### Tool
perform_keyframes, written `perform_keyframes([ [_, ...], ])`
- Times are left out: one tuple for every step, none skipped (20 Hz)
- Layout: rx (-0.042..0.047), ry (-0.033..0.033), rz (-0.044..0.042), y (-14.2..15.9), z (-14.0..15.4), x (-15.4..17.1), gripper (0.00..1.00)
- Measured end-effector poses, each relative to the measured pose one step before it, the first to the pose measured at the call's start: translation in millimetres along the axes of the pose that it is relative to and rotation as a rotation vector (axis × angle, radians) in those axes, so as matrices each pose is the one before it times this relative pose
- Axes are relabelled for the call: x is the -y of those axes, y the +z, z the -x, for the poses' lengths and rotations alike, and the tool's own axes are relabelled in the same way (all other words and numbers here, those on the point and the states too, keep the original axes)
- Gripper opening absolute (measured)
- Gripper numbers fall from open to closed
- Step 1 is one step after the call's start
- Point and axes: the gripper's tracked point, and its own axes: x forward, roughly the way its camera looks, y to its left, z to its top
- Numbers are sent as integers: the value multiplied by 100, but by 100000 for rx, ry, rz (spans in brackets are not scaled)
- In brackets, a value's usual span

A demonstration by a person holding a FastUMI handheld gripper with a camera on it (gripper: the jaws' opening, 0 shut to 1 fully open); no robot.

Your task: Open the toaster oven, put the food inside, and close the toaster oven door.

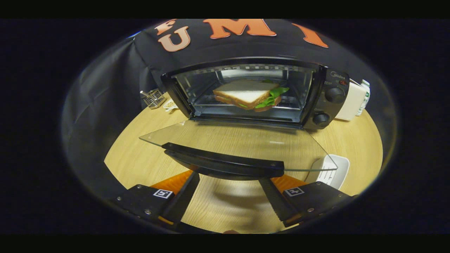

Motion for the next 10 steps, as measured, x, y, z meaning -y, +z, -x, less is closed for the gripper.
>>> perform_keyframes([
  [1687, -156, -1482, 931, 49, -64, 99],
  [1498, -848, -1235, 891, 179, 360, 99],
  [1214, -971, -1067, 965, 114, 293, 99],
  [1482, -444, -1085, 1001, 66, 46, 99],
  [1989, -300, -680, 1188, -24, 11, 99],
  [426, -186, 213, 754, -117, 46, 99],
  [2778, -1111, -67, 1230, 289, 139, 99],
  [1501, -475, 313, 969, -11, 102, 99],
  [2419, -382, -169, 1131, 214, -48, 99],
  [1978, -214, 308, 1211, -90, -19, 99],
])
